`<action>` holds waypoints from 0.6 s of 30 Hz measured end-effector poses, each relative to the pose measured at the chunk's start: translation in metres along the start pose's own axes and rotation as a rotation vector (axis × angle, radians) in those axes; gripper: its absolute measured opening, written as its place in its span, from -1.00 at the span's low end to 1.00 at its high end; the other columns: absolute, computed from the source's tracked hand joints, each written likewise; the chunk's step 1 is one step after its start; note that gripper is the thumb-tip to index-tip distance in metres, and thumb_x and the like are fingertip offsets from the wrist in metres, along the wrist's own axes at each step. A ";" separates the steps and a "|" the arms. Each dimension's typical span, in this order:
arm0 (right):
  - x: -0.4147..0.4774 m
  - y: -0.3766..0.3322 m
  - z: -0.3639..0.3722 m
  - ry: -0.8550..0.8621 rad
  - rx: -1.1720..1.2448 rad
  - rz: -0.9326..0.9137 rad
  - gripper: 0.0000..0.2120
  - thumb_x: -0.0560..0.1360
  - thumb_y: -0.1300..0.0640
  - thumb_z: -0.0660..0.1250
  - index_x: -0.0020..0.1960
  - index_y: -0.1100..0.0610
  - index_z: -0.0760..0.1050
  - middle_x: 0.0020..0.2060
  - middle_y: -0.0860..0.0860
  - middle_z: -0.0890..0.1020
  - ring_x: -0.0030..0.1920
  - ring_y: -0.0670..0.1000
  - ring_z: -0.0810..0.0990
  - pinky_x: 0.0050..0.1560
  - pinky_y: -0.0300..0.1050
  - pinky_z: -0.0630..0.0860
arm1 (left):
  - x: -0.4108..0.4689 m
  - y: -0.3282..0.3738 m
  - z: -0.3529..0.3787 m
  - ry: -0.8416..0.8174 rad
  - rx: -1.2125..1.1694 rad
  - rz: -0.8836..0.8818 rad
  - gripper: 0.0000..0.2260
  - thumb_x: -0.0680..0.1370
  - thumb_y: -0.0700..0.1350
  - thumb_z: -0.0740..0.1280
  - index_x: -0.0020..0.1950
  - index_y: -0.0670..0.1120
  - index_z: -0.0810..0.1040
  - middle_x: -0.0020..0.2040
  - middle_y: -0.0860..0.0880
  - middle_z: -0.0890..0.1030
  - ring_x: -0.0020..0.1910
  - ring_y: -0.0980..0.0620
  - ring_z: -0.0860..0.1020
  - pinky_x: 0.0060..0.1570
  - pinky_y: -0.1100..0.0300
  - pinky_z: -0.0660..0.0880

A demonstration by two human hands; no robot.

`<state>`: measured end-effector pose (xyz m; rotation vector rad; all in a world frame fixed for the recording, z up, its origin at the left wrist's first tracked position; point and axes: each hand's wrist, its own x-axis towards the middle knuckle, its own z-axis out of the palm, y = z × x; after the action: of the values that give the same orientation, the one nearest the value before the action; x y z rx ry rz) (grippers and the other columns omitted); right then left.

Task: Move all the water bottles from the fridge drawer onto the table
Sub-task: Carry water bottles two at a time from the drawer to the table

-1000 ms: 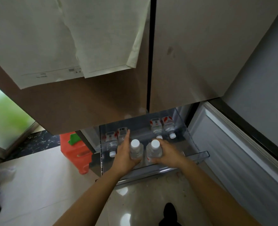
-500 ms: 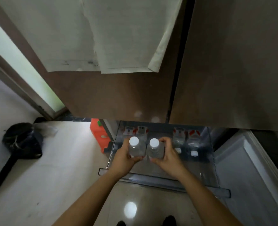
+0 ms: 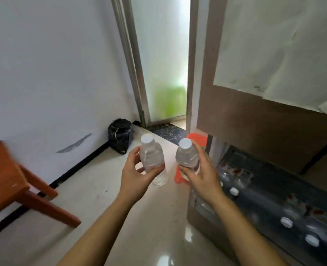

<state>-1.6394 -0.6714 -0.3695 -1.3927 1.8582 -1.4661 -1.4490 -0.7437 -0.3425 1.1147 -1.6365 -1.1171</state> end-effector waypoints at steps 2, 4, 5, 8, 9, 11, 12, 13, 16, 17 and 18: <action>-0.008 -0.030 0.040 -0.072 -0.015 -0.061 -0.18 0.47 0.01 0.50 0.39 -0.56 0.05 0.39 -0.24 0.36 0.34 -0.17 0.33 0.25 -0.12 0.35 | -0.010 -0.007 -0.058 0.070 -0.029 -0.009 -0.33 0.32 -0.07 0.63 0.34 0.11 0.42 0.18 0.13 0.58 0.21 0.13 0.55 0.13 0.05 0.58; -0.016 -0.058 0.086 -0.145 0.003 -0.111 -0.17 0.47 0.03 0.50 0.43 -0.51 0.05 0.31 -0.38 0.33 0.32 -0.23 0.33 0.26 -0.14 0.39 | -0.023 -0.018 -0.120 0.127 -0.040 -0.013 -0.33 0.33 -0.06 0.61 0.36 0.09 0.39 0.20 0.14 0.55 0.23 0.11 0.53 0.16 0.06 0.56; -0.022 -0.071 0.112 -0.172 0.009 -0.125 -0.18 0.47 0.04 0.50 0.47 -0.44 0.08 0.30 -0.40 0.35 0.32 -0.23 0.35 0.29 -0.12 0.40 | -0.031 -0.023 -0.152 0.155 -0.035 -0.021 -0.32 0.34 -0.06 0.61 0.37 0.09 0.37 0.22 0.15 0.53 0.25 0.12 0.52 0.18 0.06 0.55; -0.038 -0.114 0.194 -0.234 0.034 -0.169 -0.15 0.44 0.04 0.52 0.50 -0.40 0.10 0.37 -0.25 0.44 0.32 -0.14 0.47 0.30 -0.02 0.47 | -0.054 -0.038 -0.245 0.249 0.002 -0.040 -0.31 0.35 -0.03 0.60 0.38 0.15 0.34 0.24 0.19 0.50 0.27 0.09 0.50 0.22 0.09 0.52; -0.043 -0.129 0.220 -0.257 0.051 -0.184 -0.15 0.44 0.03 0.52 0.48 -0.44 0.09 0.37 -0.24 0.46 0.30 -0.13 0.49 0.26 -0.02 0.50 | -0.061 -0.042 -0.274 0.288 0.016 -0.047 -0.31 0.34 -0.02 0.61 0.37 0.17 0.33 0.25 0.17 0.50 0.28 0.07 0.50 0.23 0.08 0.52; -0.052 -0.159 0.271 -0.324 0.086 -0.217 -0.17 0.44 0.00 0.53 0.45 -0.47 0.09 0.35 -0.23 0.48 0.25 -0.11 0.54 0.19 -0.10 0.54 | -0.076 -0.049 -0.328 0.369 0.044 -0.061 -0.30 0.32 -0.02 0.62 0.34 0.18 0.32 0.26 0.15 0.50 0.27 0.08 0.49 0.21 0.10 0.53; -0.056 -0.174 0.295 -0.368 0.107 -0.236 -0.18 0.45 0.00 0.52 0.46 -0.44 0.10 0.34 -0.22 0.49 0.25 -0.10 0.54 0.17 -0.16 0.54 | -0.083 -0.051 -0.353 0.411 0.051 -0.065 -0.30 0.32 -0.03 0.62 0.33 0.18 0.32 0.25 0.16 0.50 0.26 0.10 0.50 0.19 0.15 0.53; -0.059 -0.187 0.318 -0.412 0.125 -0.256 -0.19 0.45 0.00 0.52 0.49 -0.39 0.11 0.35 -0.21 0.49 0.25 -0.11 0.53 0.15 -0.25 0.53 | -0.090 -0.054 -0.376 0.452 0.055 -0.070 -0.31 0.32 -0.04 0.62 0.33 0.17 0.33 0.23 0.17 0.51 0.24 0.13 0.51 0.17 0.17 0.53; -0.066 -0.223 0.383 -0.523 0.170 -0.306 -0.20 0.46 0.01 0.51 0.49 -0.35 0.09 0.30 -0.29 0.47 0.23 -0.22 0.50 0.05 -0.47 0.45 | -0.108 -0.065 -0.442 0.564 0.100 -0.092 -0.31 0.31 -0.03 0.62 0.33 0.17 0.34 0.19 0.25 0.50 0.19 0.17 0.51 0.15 0.16 0.53; -0.068 -0.232 0.404 -0.558 0.183 -0.320 -0.20 0.46 0.01 0.50 0.49 -0.36 0.10 0.26 -0.35 0.47 0.21 -0.27 0.50 0.04 -0.48 0.45 | -0.113 -0.070 -0.461 0.597 0.122 -0.100 -0.31 0.31 -0.02 0.62 0.31 0.19 0.33 0.17 0.29 0.48 0.18 0.17 0.51 0.13 0.18 0.53; -0.069 -0.240 0.424 -0.592 0.190 -0.326 -0.21 0.46 0.00 0.50 0.49 -0.35 0.11 0.24 -0.39 0.47 0.20 -0.32 0.49 0.06 -0.45 0.46 | -0.117 -0.075 -0.479 0.635 0.141 -0.108 -0.31 0.32 -0.03 0.62 0.31 0.20 0.32 0.15 0.32 0.46 0.17 0.16 0.50 0.11 0.20 0.52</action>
<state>-1.1699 -0.8134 -0.3327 -1.8391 1.1409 -1.1468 -0.9508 -0.7476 -0.3131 1.4781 -1.1713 -0.6162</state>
